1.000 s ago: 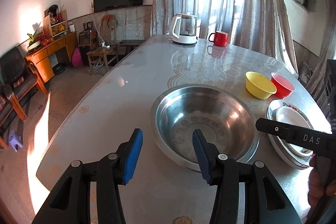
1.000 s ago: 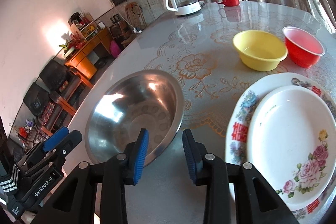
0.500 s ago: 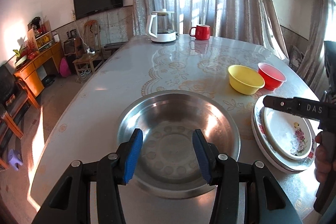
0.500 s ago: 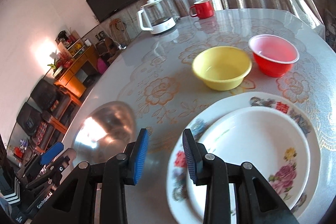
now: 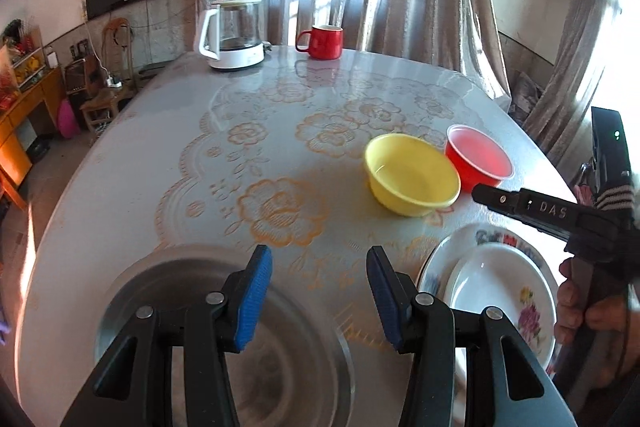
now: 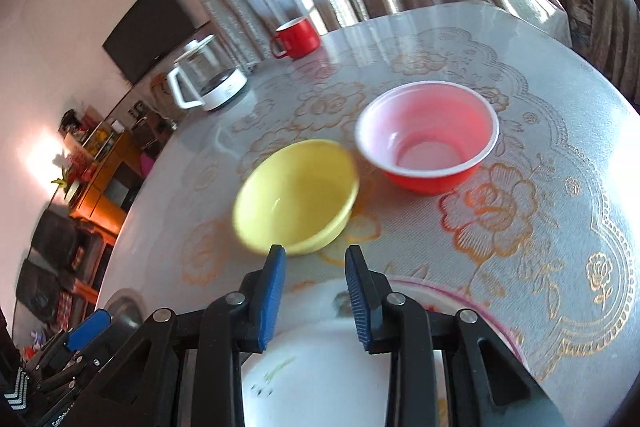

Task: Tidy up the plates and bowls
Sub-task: 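Move the right tool to the yellow bowl and grasp its rim, then lift the yellow bowl with the right tool toward the steel basin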

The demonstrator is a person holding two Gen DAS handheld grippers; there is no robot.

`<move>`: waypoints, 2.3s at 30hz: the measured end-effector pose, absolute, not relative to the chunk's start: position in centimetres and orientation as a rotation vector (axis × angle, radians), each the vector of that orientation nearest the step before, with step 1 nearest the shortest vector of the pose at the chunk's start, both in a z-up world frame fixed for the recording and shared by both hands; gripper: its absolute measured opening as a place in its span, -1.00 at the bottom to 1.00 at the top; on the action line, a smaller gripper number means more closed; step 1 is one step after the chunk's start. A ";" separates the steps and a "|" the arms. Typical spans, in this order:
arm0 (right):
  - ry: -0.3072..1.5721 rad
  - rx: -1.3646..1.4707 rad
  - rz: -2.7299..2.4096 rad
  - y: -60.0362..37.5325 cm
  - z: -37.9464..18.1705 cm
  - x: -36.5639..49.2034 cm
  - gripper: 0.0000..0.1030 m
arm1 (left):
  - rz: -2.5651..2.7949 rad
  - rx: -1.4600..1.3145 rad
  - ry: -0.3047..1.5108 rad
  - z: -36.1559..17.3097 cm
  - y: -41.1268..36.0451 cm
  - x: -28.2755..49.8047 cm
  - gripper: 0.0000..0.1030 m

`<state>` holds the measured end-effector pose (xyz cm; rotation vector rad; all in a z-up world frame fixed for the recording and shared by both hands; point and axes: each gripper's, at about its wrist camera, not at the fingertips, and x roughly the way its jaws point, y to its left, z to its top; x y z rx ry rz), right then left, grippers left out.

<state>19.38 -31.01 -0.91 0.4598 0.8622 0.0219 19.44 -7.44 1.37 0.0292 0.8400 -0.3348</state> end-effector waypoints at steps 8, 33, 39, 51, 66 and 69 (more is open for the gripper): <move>0.924 0.484 0.000 -32.0 -2.7 23.1 -0.45 | -0.368 -0.030 0.905 0.3 -11.1 24.6 -0.03; 0.938 0.422 0.046 -30.8 -3.0 24.6 -0.71 | -0.509 -0.081 0.937 -1.0 -14.9 27.1 -0.22; 0.919 0.399 0.070 -29.8 -2.2 23.9 -0.74 | -0.488 -0.063 0.900 0.0 -14.5 26.1 -0.23; 0.965 0.420 0.029 -30.5 -3.6 24.6 -0.74 | -0.482 -0.112 0.999 -1.7 -13.3 29.1 -0.03; 0.901 0.412 0.105 -29.1 -1.2 22.1 -0.74 | -0.599 -0.103 0.862 1.2 -12.7 24.2 -0.04; 0.920 0.349 0.078 -28.1 -1.3 22.2 -0.74 | -0.544 -0.110 0.880 1.1 -12.0 24.4 -0.04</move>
